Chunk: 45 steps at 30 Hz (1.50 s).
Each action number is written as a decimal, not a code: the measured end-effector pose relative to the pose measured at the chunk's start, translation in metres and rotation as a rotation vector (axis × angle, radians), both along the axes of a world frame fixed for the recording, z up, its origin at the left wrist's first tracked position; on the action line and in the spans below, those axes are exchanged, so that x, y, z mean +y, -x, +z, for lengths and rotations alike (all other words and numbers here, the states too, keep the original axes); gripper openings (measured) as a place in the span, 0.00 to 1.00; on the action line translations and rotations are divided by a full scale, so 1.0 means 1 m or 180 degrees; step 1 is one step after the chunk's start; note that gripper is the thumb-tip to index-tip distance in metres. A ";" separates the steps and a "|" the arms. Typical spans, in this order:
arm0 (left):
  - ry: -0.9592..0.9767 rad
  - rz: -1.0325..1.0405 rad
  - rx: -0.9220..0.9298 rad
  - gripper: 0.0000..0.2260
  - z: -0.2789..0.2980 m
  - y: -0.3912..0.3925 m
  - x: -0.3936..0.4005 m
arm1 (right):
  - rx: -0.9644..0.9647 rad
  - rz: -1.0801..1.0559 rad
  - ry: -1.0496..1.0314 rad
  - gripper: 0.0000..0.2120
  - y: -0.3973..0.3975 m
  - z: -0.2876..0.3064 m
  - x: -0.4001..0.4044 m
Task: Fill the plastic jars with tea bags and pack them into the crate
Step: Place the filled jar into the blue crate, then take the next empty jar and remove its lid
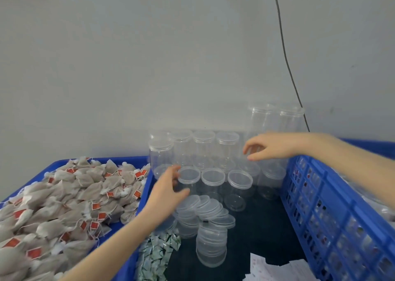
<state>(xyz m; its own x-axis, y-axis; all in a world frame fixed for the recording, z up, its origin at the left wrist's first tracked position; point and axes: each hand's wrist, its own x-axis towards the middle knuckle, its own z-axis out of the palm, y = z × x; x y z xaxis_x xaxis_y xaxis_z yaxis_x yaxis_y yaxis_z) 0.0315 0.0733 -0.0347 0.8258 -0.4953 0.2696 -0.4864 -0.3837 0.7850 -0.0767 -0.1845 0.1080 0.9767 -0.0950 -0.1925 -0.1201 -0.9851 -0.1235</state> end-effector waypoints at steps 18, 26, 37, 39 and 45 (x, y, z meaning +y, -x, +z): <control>-0.0441 0.1327 -0.0094 0.36 0.003 -0.147 -0.028 | -0.0329 0.0162 -0.1346 0.14 -0.067 -0.136 0.093; -0.0025 0.1329 -0.0058 0.33 0.006 -0.142 -0.027 | -0.0583 0.0075 -0.1545 0.13 -0.064 -0.140 0.093; 0.0849 0.0509 -0.0292 0.26 0.041 -0.079 0.001 | -0.1496 -0.0374 -0.1904 0.42 -0.053 -0.142 0.090; 0.0835 0.0162 -0.0124 0.24 0.049 -0.060 0.003 | -0.1756 -0.0497 -0.2219 0.52 -0.052 -0.140 0.094; 0.0592 -0.0632 0.0427 0.19 0.049 -0.014 -0.007 | -0.2327 -0.0592 -0.3629 0.44 -0.036 -0.131 0.107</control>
<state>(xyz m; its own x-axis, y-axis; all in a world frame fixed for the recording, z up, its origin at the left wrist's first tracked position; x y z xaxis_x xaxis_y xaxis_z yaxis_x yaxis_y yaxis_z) 0.0458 0.0664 0.0145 0.7522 -0.6030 0.2658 -0.4247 -0.1352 0.8952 -0.0409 -0.0772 -0.0233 0.8788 -0.3725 0.2983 0.2042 -0.2715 -0.9405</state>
